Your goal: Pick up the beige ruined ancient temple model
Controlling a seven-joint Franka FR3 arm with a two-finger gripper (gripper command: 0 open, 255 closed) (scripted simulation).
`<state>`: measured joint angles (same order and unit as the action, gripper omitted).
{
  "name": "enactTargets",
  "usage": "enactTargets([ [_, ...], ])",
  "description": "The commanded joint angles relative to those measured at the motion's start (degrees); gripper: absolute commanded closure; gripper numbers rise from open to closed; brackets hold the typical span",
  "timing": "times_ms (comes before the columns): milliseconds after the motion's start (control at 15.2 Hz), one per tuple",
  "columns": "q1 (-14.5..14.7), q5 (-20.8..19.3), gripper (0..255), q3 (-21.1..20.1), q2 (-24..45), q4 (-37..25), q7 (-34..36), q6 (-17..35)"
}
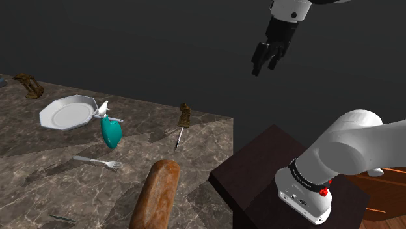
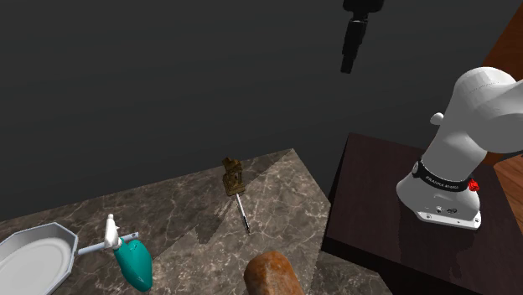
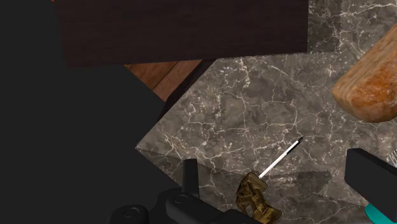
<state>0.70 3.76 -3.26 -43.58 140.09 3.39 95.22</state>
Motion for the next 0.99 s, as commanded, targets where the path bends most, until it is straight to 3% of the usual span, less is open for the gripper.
enactTargets([
  [0, 0.0, 0.0, 0, 0.0, 0.0, 0.0, 0.0, 0.0],
  [462, 0.2, 1.7, 0, -3.5, 11.5, 1.9, 4.0, 14.0],
  [924, 0.0, 1.5, 0, -6.7, 26.0, -0.5, 8.4, 26.7],
])
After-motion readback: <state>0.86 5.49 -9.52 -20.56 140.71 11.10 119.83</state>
